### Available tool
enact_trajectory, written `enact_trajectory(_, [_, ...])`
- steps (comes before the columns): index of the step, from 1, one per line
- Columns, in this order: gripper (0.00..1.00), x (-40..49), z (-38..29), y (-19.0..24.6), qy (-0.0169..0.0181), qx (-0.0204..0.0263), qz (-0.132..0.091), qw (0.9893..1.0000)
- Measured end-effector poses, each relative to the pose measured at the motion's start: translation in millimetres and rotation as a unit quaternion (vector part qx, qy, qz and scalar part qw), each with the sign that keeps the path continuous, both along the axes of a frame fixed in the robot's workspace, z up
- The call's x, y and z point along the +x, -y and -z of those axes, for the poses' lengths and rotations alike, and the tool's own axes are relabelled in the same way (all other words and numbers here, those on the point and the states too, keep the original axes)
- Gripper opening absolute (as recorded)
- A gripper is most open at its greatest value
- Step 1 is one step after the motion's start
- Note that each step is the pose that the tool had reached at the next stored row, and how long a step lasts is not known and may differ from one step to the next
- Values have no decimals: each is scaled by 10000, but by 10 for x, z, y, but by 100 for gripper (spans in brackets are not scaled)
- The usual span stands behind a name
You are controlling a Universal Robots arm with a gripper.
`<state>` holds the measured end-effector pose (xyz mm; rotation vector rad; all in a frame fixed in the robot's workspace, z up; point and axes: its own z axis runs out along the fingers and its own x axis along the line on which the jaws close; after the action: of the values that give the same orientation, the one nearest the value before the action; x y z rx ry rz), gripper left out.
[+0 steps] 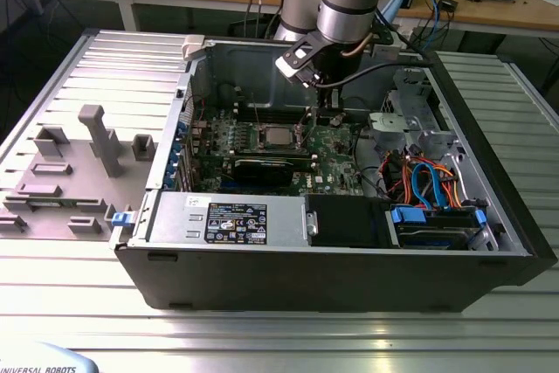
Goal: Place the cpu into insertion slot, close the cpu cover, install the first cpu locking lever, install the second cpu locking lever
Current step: 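Close the cpu cover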
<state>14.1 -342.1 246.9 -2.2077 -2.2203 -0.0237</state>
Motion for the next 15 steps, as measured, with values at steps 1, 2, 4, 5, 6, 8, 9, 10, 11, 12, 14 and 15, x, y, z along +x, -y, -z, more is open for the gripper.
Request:
enact_trajectory(1, [11,-2,0,0,0,0,1,10000])
enact_trajectory(2, [11,-5,0,0,0,0,1,10000])
enact_trajectory(4, [11,-11,0,0,0,0,1,10000])
enact_trajectory(5, [11,-14,0,0,0,0,1,10000])
enact_trajectory(6, [11,-16,0,0,0,0,1,10000])
enact_trajectory(8, [11,-25,0,0,0,0,1,10000])
enact_trajectory(9, [11,-27,0,0,0,0,0,10000])
enact_trajectory(10, [11,-30,0,0,0,0,1,10000])
enact_trajectory(11, [11,-36,0,0,0,0,1,10000])
enact_trajectory(12, [11,-40,0,0,0,0,0,10000])
enact_trajectory(14, [11,-46,0,0,0,0,1,10000])
enact_trajectory(15, [11,-48,0,0,0,0,1,10000])
